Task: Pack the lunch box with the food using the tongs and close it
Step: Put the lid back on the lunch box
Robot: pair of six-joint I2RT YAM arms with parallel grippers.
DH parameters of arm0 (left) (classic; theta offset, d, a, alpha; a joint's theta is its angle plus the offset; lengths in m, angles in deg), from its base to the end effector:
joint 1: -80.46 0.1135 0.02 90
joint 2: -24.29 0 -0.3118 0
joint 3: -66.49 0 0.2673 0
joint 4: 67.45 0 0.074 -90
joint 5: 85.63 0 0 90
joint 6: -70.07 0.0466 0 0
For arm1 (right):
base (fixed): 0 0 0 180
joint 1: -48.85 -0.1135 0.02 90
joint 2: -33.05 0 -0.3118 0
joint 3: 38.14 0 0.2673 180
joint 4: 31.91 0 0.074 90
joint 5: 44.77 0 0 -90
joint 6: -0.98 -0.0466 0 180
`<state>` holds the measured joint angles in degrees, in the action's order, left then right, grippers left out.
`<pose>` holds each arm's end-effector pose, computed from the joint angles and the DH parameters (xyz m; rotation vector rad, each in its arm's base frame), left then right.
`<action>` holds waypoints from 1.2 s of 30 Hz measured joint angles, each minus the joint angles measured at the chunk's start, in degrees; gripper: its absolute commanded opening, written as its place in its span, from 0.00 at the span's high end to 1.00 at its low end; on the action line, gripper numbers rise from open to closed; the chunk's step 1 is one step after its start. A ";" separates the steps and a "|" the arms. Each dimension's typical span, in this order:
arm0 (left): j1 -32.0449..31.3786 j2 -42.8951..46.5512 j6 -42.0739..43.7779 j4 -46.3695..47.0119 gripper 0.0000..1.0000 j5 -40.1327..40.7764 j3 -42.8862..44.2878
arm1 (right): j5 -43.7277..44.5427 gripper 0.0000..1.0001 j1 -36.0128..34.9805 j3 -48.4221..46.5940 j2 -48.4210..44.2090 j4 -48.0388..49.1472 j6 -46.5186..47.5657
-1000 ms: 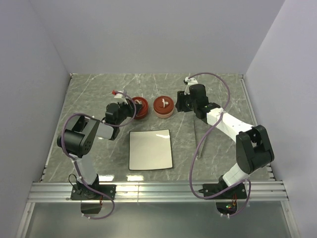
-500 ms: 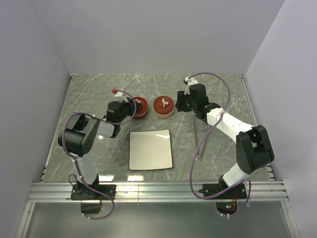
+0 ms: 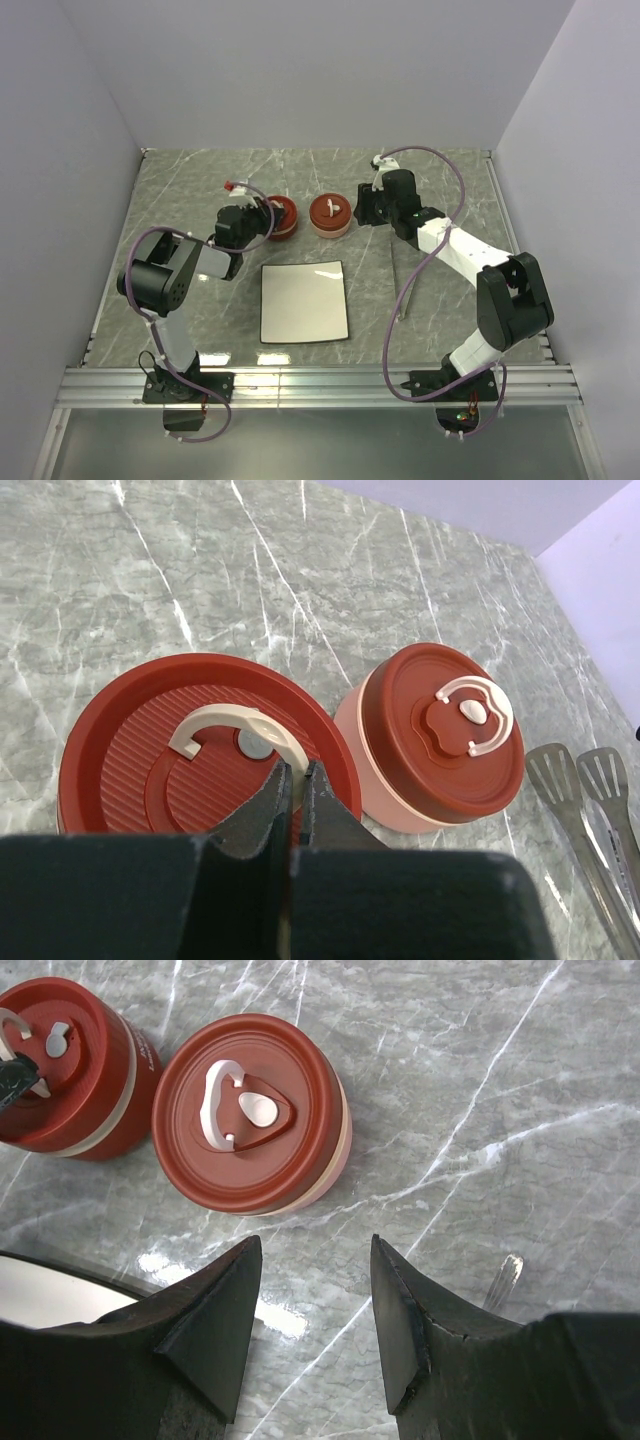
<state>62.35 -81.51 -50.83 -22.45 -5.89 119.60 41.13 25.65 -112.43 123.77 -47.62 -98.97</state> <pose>0.3640 -0.1278 0.1849 -0.0588 1.7658 -0.7824 0.3501 0.1537 0.2856 -0.2914 2.1390 0.4144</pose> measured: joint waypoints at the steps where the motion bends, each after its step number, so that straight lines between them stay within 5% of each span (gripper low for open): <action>1: -0.02 0.00 0.02 0.46 0.99 0.15 -0.31 | 0.00 0.45 0.00 0.00 0.00 0.00 0.00; 16: -3.72 1.88 3.04 4.15 0.77 8.52 -4.83 | -0.02 0.45 0.00 0.79 -0.17 -0.07 -0.02; 23: -4.26 2.21 4.35 4.81 0.56 9.46 -5.62 | -0.02 0.45 0.00 0.96 -0.17 -0.15 -0.02; 36: -4.68 4.70 5.07 2.86 0.51 9.81 -6.51 | -0.04 0.45 0.00 0.96 -0.17 -0.24 0.00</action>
<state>57.68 -76.81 -45.76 -19.58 3.92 113.09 41.09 25.65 -111.47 123.59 -47.86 -98.97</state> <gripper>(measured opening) 0.483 0.550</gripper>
